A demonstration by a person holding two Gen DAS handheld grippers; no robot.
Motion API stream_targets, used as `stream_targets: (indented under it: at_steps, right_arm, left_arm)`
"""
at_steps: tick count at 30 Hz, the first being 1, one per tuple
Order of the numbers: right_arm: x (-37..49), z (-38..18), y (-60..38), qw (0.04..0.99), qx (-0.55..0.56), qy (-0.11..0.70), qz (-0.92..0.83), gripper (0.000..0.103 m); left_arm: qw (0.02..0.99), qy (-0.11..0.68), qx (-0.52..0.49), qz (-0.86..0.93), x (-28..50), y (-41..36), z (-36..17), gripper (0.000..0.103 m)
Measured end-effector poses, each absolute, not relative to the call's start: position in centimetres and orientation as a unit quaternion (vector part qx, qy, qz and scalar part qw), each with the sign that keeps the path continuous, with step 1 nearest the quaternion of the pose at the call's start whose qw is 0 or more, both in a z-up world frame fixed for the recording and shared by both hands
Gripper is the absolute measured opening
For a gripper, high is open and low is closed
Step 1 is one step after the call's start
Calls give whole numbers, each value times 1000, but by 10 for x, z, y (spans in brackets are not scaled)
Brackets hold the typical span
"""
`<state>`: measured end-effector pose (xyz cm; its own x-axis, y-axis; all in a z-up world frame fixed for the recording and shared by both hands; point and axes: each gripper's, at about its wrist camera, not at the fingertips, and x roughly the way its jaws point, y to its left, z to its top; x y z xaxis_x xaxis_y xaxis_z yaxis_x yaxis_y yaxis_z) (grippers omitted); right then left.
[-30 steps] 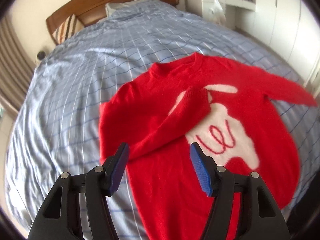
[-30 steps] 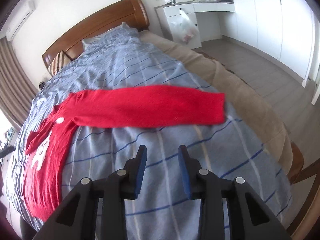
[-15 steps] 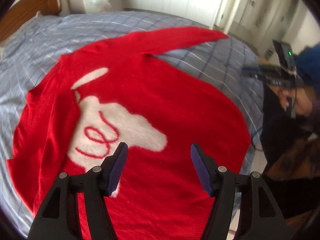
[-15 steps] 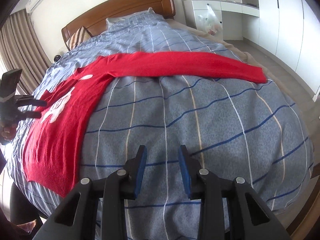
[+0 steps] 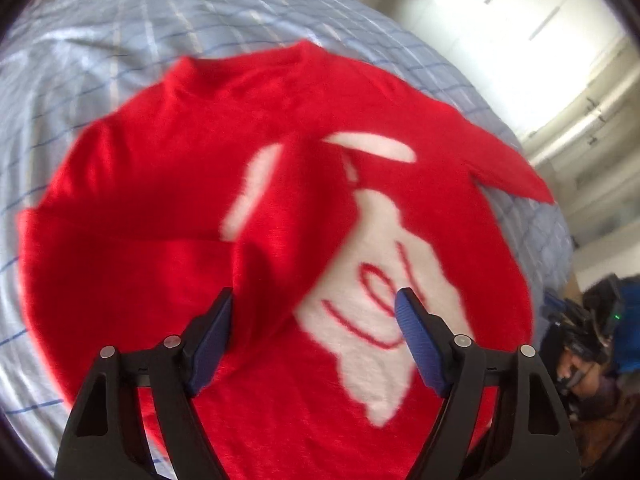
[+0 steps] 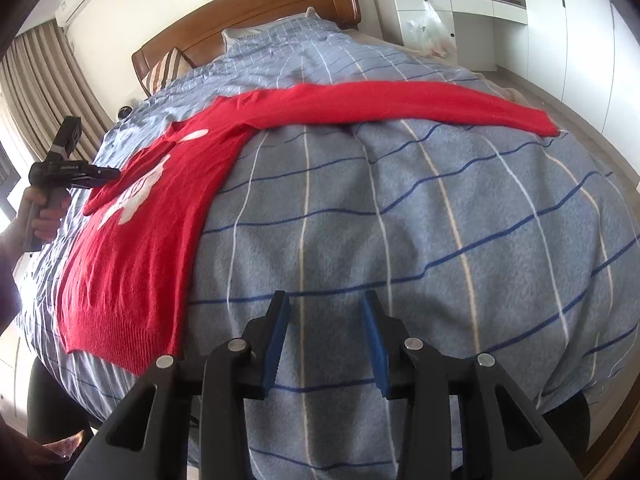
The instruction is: Fold small clothes
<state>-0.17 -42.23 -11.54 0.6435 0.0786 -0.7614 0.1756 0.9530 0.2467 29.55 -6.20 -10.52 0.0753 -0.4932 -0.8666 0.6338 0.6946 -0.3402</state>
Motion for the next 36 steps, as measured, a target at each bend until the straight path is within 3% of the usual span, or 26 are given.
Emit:
stream_targets:
  at_steps: [8, 21, 23, 25, 26, 27, 29, 30, 31, 36]
  right_arm:
    - [-5, -117, -411, 898, 135, 418, -23, 38]
    - [-10, -119, -409, 897, 146, 416, -23, 39]
    - [-13, -118, -408, 898, 149, 414, -23, 39]
    - [-15, -115, -407, 900, 147, 410, -23, 39]
    - [-17, -111, -406, 903, 143, 406, -19, 39]
    - [-17, -107, -404, 906, 138, 401, -11, 39]
    - [-14, -97, -399, 911, 130, 391, 17, 40]
    - [-11, -93, -395, 913, 124, 388, 30, 42]
    - [-5, -88, -392, 914, 118, 385, 43, 44]
    - [24, -74, -374, 908, 134, 378, 119, 44]
  left_arm:
    - [656, 495, 225, -524, 172, -108, -82, 80]
    - [737, 470, 248, -419, 182, -130, -97, 79]
    - [747, 456, 243, -419, 178, -139, -100, 69]
    - [743, 440, 273, -424, 163, -147, -103, 22]
    - [738, 429, 295, -430, 152, -149, -103, 21]
    - [733, 414, 317, -437, 140, -149, -102, 25]
    - [722, 395, 347, -450, 117, -141, -100, 57]
    - [719, 390, 352, -454, 108, -134, -100, 80]
    - [719, 384, 353, -459, 101, -126, -98, 85]
    - [750, 407, 301, -425, 105, -89, -89, 84]
